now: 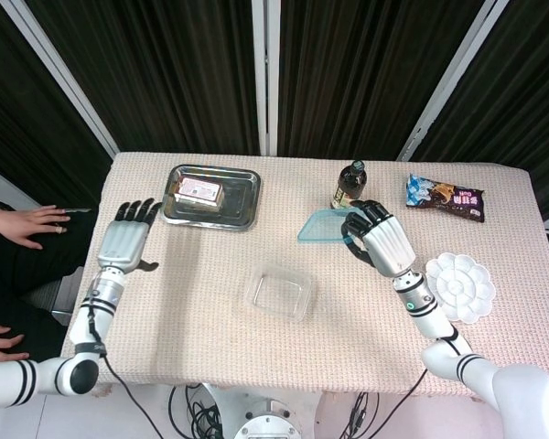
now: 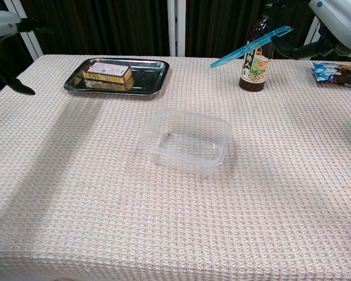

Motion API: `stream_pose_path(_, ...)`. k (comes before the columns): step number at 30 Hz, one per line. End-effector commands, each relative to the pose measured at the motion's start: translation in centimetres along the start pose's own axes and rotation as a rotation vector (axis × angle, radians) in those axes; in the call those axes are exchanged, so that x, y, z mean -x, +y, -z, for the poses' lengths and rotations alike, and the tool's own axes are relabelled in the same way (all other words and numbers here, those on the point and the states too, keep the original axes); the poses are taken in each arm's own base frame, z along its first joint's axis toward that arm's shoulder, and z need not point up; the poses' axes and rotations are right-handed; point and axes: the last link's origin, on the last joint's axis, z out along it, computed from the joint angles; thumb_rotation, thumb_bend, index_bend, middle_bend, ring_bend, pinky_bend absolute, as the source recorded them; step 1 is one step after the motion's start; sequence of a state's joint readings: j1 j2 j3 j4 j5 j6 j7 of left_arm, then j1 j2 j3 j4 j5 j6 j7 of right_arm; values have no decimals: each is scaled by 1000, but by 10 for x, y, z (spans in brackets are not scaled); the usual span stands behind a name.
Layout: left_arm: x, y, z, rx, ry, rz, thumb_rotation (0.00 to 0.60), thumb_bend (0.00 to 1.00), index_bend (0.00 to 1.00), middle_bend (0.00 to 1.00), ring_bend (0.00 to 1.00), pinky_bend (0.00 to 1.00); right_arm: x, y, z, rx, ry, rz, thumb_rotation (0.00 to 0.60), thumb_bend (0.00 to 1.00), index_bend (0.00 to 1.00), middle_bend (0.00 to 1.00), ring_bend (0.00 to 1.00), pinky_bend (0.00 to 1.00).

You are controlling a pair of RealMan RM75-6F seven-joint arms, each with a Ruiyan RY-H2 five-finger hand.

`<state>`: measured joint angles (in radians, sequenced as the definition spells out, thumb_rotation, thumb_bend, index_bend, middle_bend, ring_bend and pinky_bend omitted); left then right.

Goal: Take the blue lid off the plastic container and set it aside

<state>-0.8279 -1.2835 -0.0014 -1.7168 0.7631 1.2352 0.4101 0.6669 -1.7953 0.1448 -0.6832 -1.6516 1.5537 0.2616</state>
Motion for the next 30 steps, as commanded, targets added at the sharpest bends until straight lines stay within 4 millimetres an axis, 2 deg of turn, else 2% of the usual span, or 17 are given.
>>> stream_pose_path(1,-1,-27,12,-39,45,22,600,0,0,0,0,8,9,12,9,37,-59,64,600,342,727,489,266,279)
stream_pose_path(3,2,-36,18,-49,63,24,600,0,0,0,0,8,14,16,15,47,-101,99,600,324,558,426,209,215)
stream_pose_path(6,6,-44,27,-55,88,35,600,0,0,0,0,8,18,23,27,80,-162,123,600,261,184,214,44,65)
stream_pose_path(8,10,-50,33,-58,102,45,600,0,0,0,0,8,14,25,37,103,-183,109,600,227,34,104,0,5)
stream_pose_path(12,14,-58,45,-61,132,66,600,0,0,0,0,7,-6,29,63,144,-221,70,600,164,0,10,0,0)
stream_pose_path(17,17,-72,60,-65,163,73,600,0,0,0,0,8,-49,34,97,208,-289,29,600,158,0,0,0,0)
stream_pose_path(20,15,-84,71,-80,186,50,600,0,0,0,0,8,-76,37,110,249,-331,-5,600,162,0,20,0,0)
stream_pose_path(22,11,-93,77,-99,213,43,600,0,3,4,0,8,-92,41,116,283,-329,-29,600,179,0,68,0,10)
stream_pose_path(24,9,-103,86,-112,241,33,600,0,15,18,0,8,-108,46,124,327,-321,-57,600,205,0,161,13,76)
stream_pose_path(26,9,-114,97,-122,244,7,600,0,29,37,0,7,-123,50,133,368,-325,-79,600,211,1,208,31,119)
stream_pose_path(30,9,-128,120,-134,225,-26,600,0,41,50,0,3,-145,52,153,431,-341,-80,600,210,2,164,12,58)
